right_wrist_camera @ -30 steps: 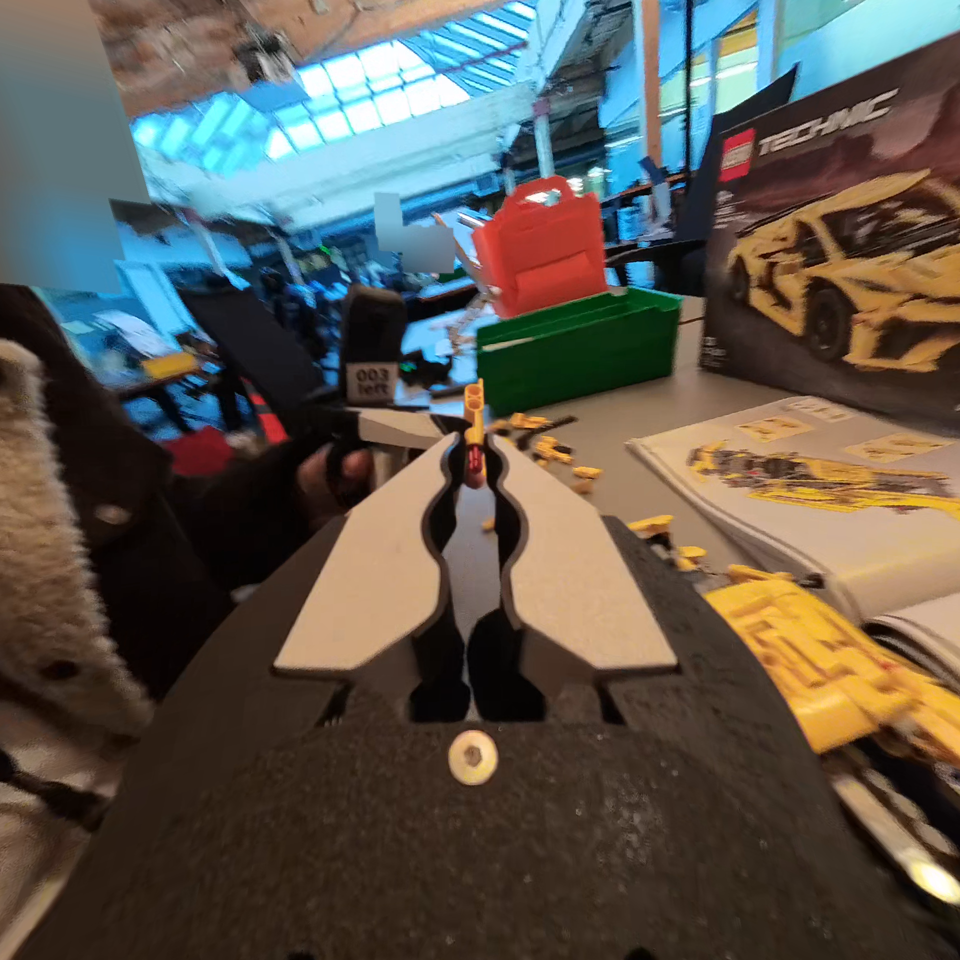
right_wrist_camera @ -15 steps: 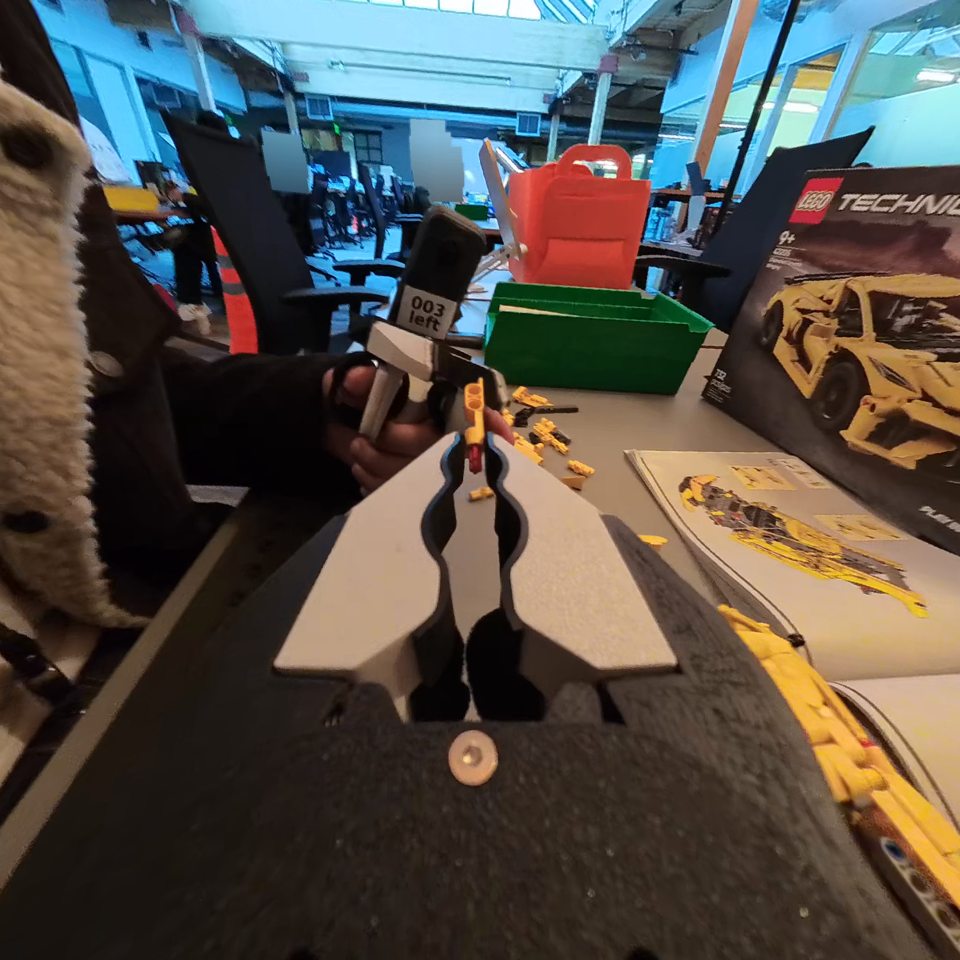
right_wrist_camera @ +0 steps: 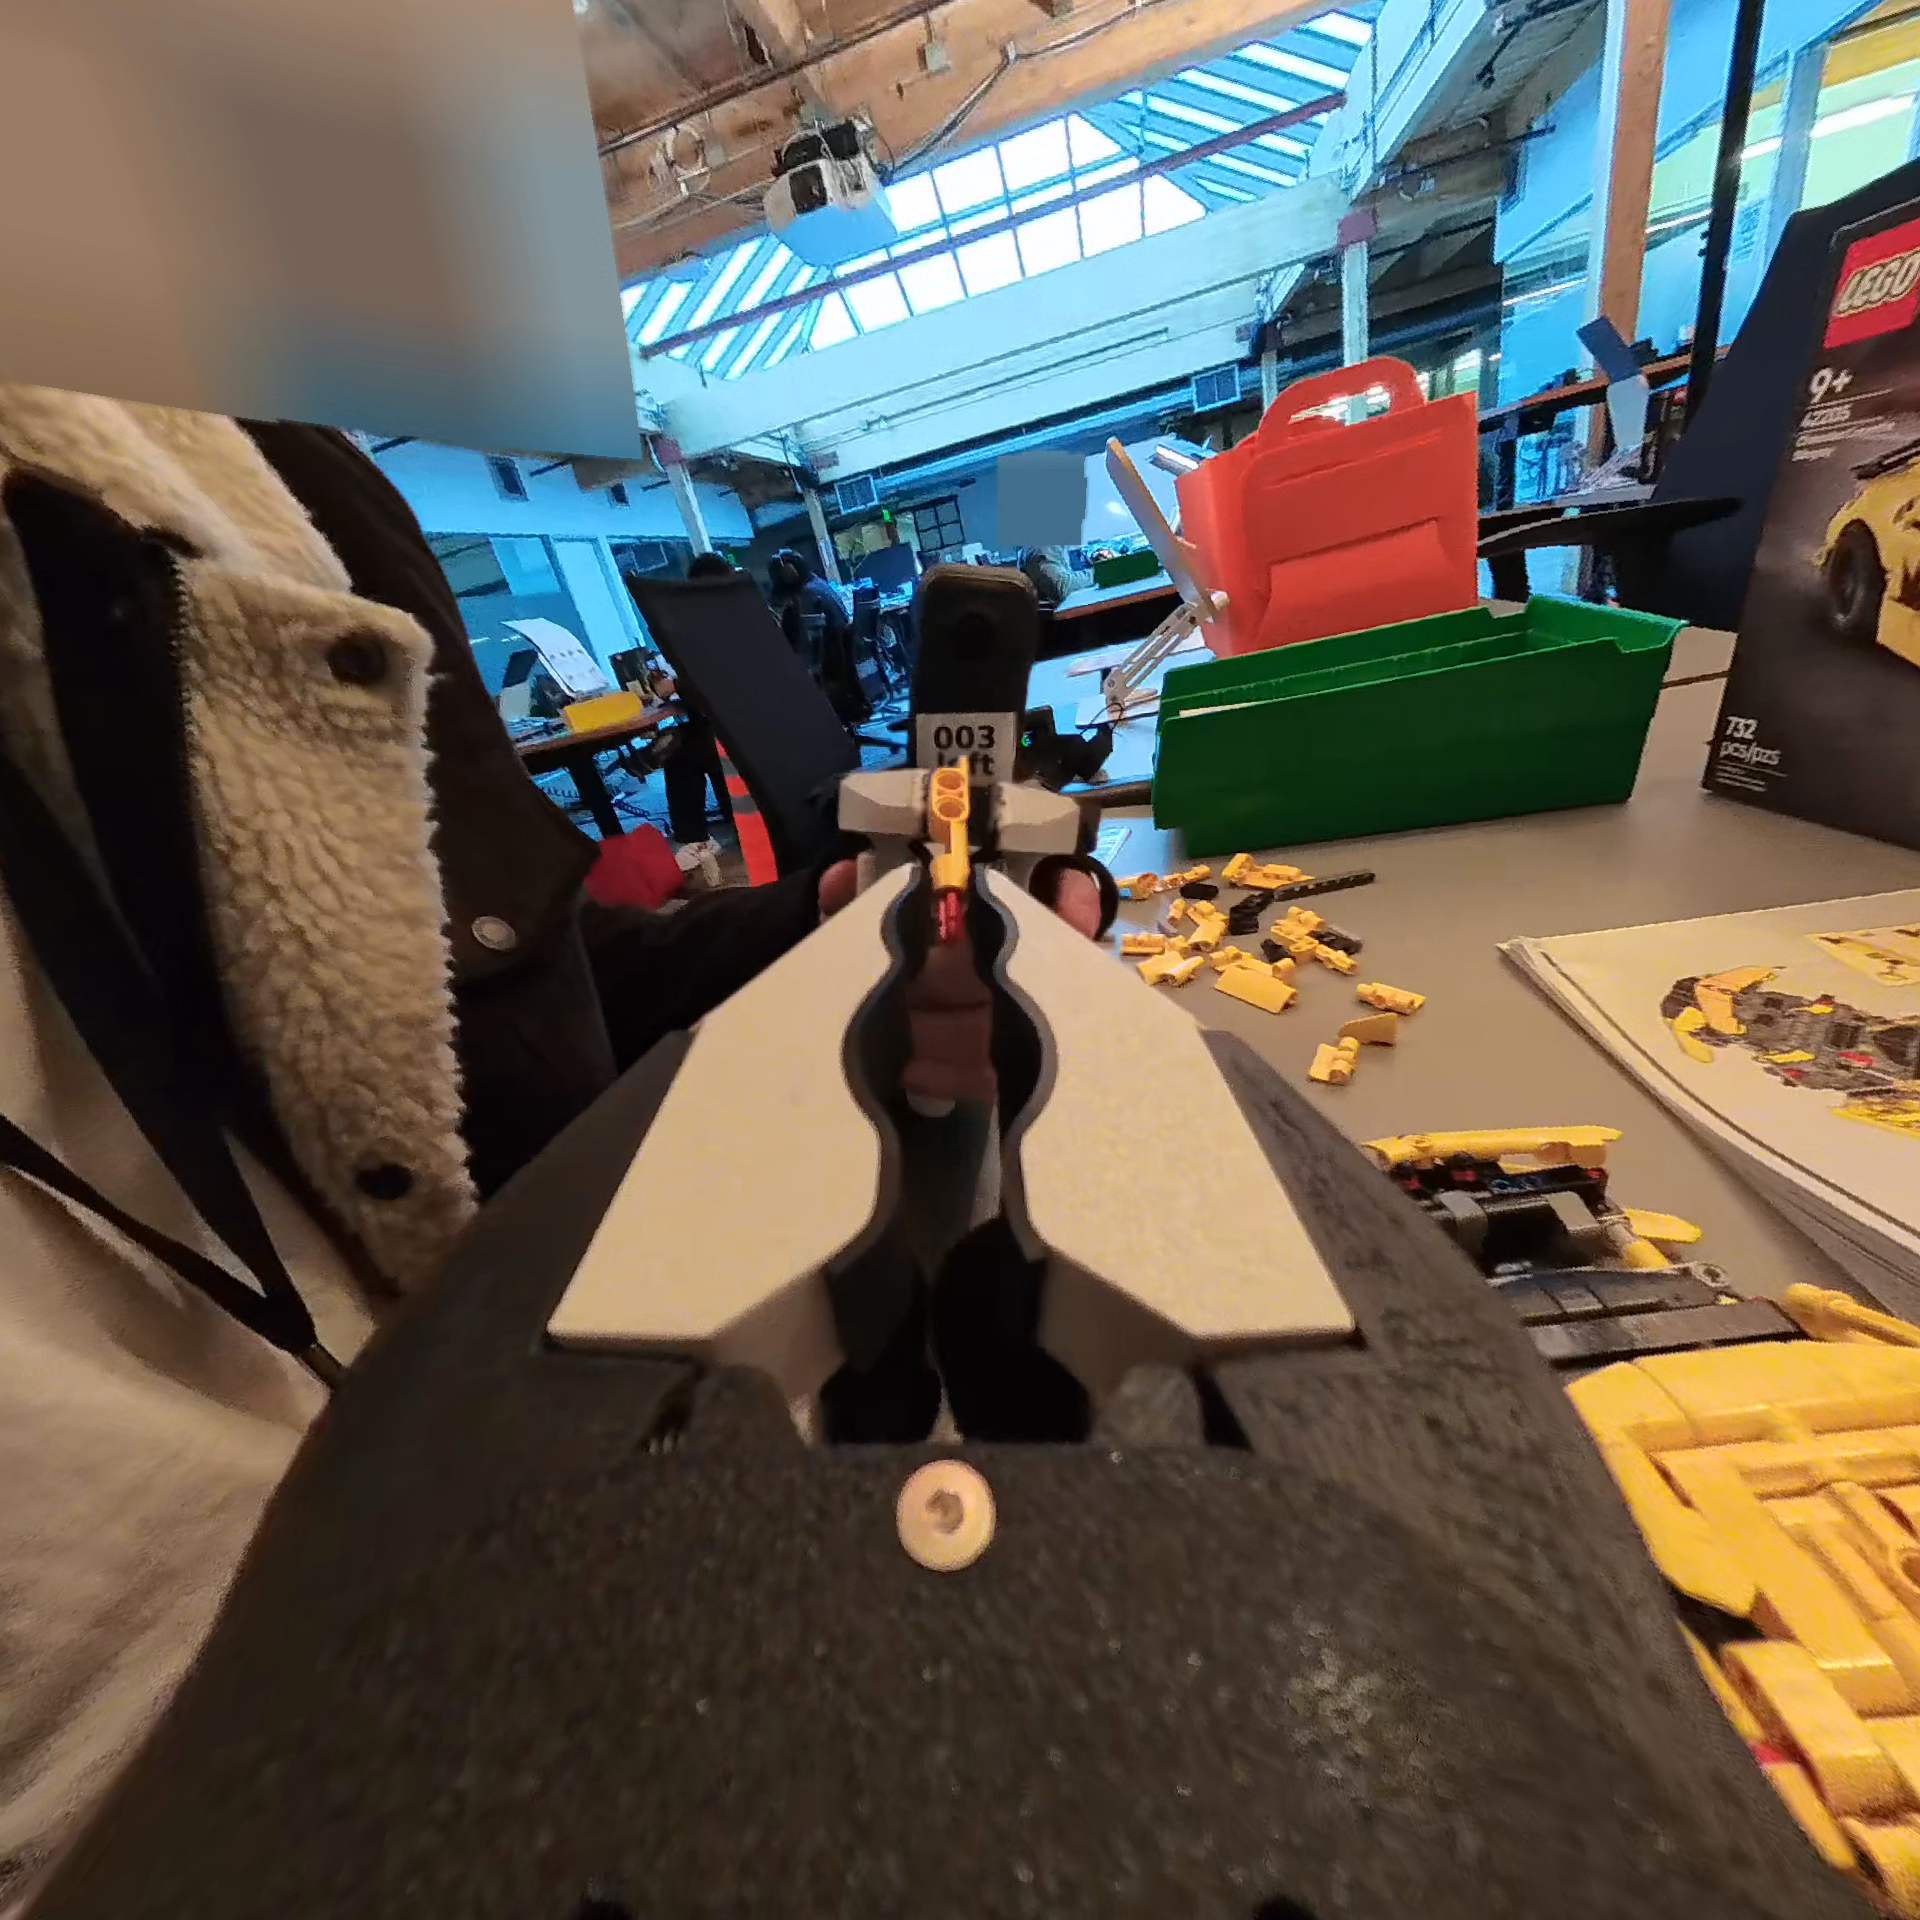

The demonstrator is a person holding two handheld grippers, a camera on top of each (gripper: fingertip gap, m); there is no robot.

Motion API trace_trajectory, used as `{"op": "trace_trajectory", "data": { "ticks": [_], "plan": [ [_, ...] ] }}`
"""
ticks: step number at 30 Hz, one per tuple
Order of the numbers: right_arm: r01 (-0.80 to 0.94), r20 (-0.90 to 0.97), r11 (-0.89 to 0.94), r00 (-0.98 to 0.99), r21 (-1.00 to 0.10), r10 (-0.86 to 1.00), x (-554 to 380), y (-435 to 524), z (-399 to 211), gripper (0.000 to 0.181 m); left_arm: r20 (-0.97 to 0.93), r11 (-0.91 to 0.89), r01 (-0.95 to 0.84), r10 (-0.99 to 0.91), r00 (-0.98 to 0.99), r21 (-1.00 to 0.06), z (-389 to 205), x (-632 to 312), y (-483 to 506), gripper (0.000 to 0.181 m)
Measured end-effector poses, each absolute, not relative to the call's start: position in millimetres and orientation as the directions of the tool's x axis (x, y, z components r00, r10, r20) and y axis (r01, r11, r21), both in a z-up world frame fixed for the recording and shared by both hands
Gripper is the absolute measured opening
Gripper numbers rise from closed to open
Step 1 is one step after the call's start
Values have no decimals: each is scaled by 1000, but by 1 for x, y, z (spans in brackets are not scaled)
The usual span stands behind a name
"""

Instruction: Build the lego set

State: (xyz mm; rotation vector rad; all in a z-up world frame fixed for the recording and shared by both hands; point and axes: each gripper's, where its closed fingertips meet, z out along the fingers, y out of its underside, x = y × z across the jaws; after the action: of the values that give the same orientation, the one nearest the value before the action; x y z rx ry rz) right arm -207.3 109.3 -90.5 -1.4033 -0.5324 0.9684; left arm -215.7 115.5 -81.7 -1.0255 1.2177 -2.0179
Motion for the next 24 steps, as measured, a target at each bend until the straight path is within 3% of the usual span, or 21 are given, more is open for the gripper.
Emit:
{"op": "trace_trajectory", "data": {
  "ticks": [24],
  "plan": [
    [-166, -205, -135, 549, -977, 810, -217, 112, -105, 6, 325, -444, 84, -760, -563, -892, -78, -218, 114, 9]
  ]
}}
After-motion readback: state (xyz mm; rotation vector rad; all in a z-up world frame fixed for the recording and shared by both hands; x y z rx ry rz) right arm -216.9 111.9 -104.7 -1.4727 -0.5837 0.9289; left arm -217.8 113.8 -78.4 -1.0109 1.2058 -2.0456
